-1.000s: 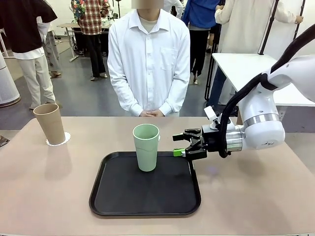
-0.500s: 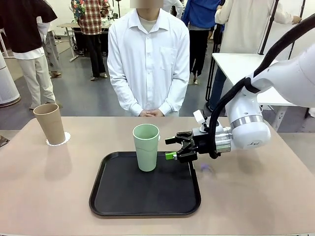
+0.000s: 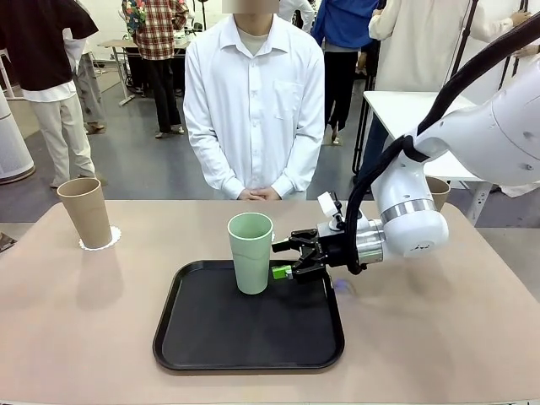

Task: Place coasters on the table and set cups on them.
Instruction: Take one Reusable plastic cup from the Flat Tray and place it on a coaster set by the human.

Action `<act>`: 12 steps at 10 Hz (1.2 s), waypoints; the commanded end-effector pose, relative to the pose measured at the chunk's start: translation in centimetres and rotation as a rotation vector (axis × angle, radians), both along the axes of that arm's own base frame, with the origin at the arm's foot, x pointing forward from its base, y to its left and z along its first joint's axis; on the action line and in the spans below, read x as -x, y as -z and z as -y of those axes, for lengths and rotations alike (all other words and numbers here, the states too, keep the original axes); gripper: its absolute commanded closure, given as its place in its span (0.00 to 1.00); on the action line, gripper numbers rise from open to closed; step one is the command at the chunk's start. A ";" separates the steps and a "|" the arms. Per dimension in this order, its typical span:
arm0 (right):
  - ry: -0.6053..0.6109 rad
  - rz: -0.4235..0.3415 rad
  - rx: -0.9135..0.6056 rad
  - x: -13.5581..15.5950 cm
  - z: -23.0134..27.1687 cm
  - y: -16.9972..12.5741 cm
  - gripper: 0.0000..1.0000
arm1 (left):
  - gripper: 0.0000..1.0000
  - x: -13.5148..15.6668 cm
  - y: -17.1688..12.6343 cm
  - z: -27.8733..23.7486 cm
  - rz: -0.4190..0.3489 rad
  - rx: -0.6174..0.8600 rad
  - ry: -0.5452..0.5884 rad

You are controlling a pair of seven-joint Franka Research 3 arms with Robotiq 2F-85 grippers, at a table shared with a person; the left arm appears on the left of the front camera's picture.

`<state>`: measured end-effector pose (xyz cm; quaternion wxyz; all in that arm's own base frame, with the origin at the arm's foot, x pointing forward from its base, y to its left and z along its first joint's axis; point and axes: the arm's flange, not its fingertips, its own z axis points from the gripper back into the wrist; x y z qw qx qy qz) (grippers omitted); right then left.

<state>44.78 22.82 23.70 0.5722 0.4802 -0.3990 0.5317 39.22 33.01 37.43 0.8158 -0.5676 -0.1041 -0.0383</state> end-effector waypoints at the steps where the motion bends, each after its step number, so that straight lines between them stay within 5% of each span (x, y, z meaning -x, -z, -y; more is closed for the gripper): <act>1: 0.008 0.001 0.001 -0.3 -1.3 0.5 0.00 | 0.00 0.2 -0.2 0.0 0.006 0.005 0.001; 12: -0.081 0.004 0.027 -0.9 -5.8 1.3 0.00 | 0.00 0.2 -0.2 0.0 0.006 0.005 0.001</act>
